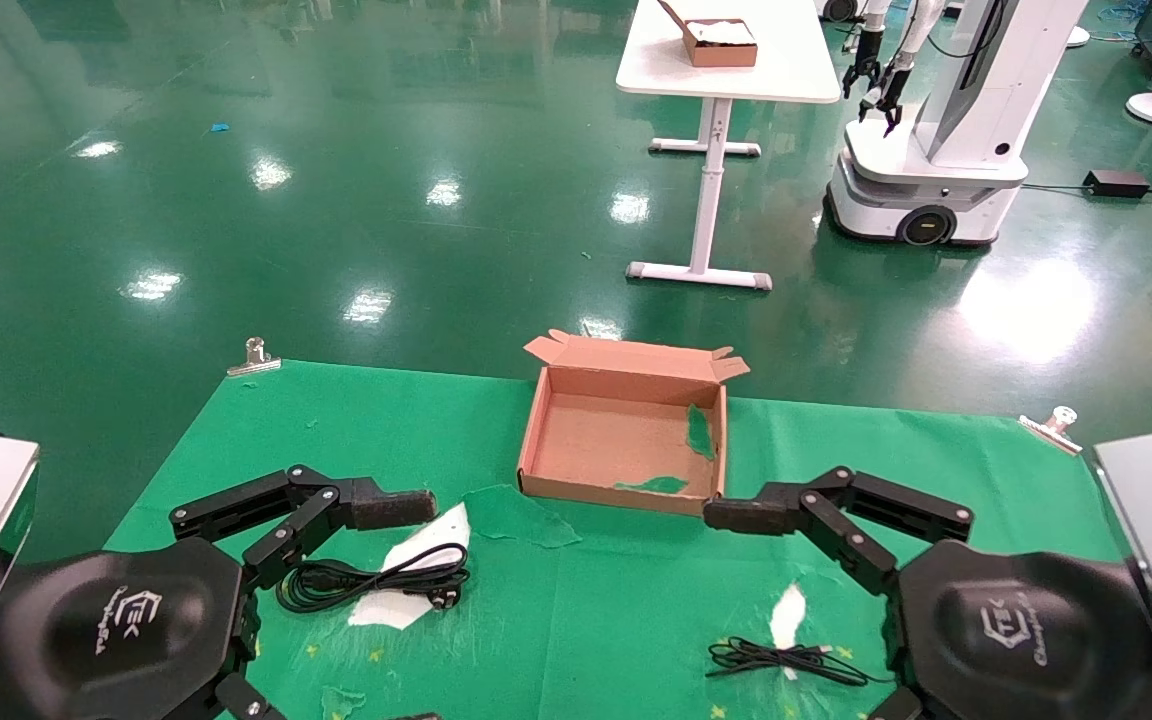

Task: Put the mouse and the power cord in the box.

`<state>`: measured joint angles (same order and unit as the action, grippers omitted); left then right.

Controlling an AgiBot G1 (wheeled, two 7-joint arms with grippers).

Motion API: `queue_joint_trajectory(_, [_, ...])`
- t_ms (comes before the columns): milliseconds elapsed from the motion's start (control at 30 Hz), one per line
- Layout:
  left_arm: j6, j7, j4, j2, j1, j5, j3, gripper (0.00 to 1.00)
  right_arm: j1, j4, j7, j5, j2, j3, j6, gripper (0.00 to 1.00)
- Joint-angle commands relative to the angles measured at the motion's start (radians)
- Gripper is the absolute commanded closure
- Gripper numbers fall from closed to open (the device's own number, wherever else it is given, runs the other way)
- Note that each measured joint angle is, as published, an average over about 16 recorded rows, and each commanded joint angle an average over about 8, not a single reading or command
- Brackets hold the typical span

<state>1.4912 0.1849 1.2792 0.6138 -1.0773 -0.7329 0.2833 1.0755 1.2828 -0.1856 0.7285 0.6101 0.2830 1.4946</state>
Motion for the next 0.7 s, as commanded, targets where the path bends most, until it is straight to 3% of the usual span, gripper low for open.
queue_joint_trajectory(33, [0.000,0.000,0.000,0.000,0.000,0.000,0.000,0.00,0.000,0.000,0.000,0.000,0.000,0.000,0.000,0.00])
queue_joint_trajectory(700, [0.001,0.000,0.001,0.000,0.000,0.000,0.000,0.00,0.000,0.000,0.000,0.000,0.000,0.000,0.000,0.00])
